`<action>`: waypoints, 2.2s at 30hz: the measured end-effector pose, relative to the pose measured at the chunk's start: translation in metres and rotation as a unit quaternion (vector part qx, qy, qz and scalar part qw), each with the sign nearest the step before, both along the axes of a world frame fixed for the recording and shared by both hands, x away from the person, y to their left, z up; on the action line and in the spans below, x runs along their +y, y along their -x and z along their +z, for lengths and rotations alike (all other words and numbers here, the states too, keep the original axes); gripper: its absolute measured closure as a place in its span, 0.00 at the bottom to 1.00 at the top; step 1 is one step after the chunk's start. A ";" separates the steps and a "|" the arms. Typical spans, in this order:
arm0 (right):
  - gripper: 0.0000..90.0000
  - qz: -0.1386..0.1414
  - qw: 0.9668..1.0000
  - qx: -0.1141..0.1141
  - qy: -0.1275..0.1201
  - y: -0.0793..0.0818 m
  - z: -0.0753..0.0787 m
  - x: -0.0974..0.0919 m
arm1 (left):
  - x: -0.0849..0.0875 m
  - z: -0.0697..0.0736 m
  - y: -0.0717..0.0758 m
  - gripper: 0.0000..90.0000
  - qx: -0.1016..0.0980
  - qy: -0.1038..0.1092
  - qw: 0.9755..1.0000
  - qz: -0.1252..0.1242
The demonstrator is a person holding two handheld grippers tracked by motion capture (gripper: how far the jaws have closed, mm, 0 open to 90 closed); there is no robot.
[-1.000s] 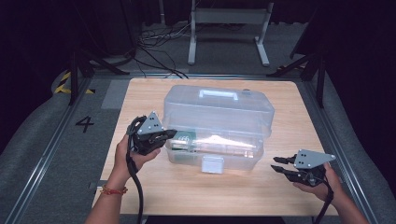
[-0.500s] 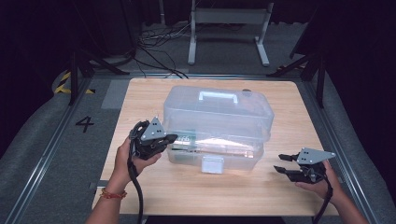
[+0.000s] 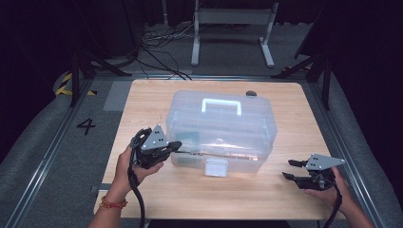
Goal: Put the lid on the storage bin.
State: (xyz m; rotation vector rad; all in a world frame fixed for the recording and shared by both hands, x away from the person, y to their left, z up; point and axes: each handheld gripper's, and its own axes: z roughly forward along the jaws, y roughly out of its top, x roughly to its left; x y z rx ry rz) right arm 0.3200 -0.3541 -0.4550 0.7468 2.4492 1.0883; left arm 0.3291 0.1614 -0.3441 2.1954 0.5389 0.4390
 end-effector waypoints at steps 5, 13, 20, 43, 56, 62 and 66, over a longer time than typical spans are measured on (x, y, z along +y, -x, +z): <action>0.50 -0.004 1.000 0.000 0.001 0.001 0.001 -0.001 | 0.004 -0.007 0.007 0.99 0.001 -0.008 1.000 -0.001; 0.45 -0.007 1.000 -0.013 0.003 0.005 0.008 -0.005 | 0.014 -0.030 0.016 0.86 0.004 -0.062 0.998 0.019; 0.43 -0.021 1.000 -0.014 0.014 0.009 0.007 -0.016 | 0.025 -0.049 0.019 0.77 0.016 -0.089 0.996 0.023; 0.31 -0.125 0.991 0.033 -0.019 0.027 -0.031 -0.073 | 0.078 -0.125 0.024 0.23 0.110 -0.078 0.986 0.094; 0.20 -0.163 0.985 0.052 -0.029 0.025 -0.033 -0.078 | 0.093 -0.139 0.033 0.17 0.105 -0.015 0.986 0.128; 0.20 -0.165 0.984 0.052 -0.029 0.025 -0.033 -0.078 | 0.093 -0.139 0.033 0.17 0.106 -0.015 0.986 0.127; 0.20 -0.169 0.984 0.052 -0.029 0.026 -0.033 -0.077 | 0.093 -0.139 0.033 0.17 0.105 -0.015 0.986 0.127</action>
